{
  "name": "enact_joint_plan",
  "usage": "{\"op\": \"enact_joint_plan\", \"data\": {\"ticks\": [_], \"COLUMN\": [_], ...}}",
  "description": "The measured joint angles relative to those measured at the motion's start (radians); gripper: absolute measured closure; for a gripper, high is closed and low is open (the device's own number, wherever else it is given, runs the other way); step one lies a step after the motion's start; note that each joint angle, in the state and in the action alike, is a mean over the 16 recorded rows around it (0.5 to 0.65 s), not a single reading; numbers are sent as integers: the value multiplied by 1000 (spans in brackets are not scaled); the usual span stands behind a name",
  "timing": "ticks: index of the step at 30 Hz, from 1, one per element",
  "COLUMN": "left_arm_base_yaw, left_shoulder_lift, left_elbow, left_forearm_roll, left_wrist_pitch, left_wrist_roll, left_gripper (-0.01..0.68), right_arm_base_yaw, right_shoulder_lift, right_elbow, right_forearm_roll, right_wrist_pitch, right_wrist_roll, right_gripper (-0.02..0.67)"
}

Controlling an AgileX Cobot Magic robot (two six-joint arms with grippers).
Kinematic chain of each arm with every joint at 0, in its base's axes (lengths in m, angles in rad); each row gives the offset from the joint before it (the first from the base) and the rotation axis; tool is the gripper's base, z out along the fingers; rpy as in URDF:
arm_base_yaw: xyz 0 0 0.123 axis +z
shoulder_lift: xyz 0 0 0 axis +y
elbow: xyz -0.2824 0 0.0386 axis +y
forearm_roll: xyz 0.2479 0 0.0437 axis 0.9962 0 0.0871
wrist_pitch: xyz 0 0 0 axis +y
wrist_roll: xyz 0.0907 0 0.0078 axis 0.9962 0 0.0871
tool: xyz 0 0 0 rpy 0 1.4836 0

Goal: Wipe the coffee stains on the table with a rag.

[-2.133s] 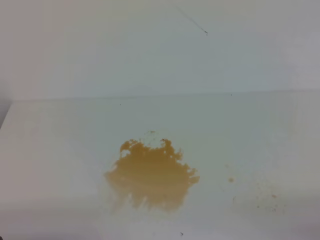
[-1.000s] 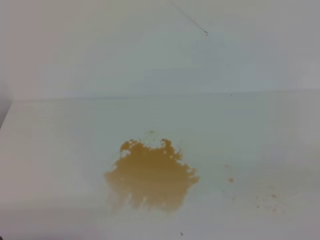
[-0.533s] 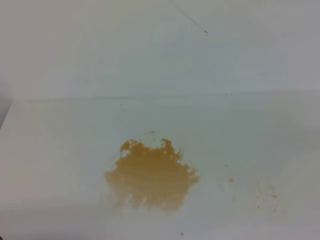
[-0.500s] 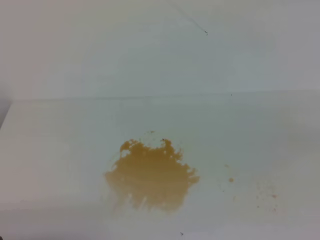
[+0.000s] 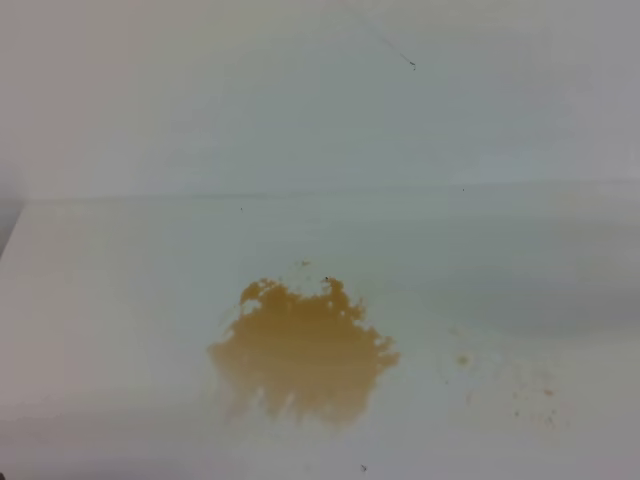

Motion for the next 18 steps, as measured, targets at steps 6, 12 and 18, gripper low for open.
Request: {"op": "enact_joint_plan", "data": {"ticks": [6, 12, 18], "left_arm_base_yaw": [0, 0, 0], "left_shoulder_lift": [0, -2, -2], "left_elbow": [0, 2, 2], "left_forearm_roll": [0, 0, 0], "left_wrist_pitch": [0, -1, -1], "left_wrist_roll": [0, 0, 0], "left_gripper": [672, 672, 672], "right_arm_base_yaw": [-4, -38, -98], "right_shoulder_lift": [204, 348, 444], "right_elbow": [-85, -139, -149], "right_forearm_roll": [-7, -12, 5], "right_wrist_pitch": [64, 48, -24], "right_wrist_roll": [33, 40, 30], "right_gripper": [394, 294, 288]}}
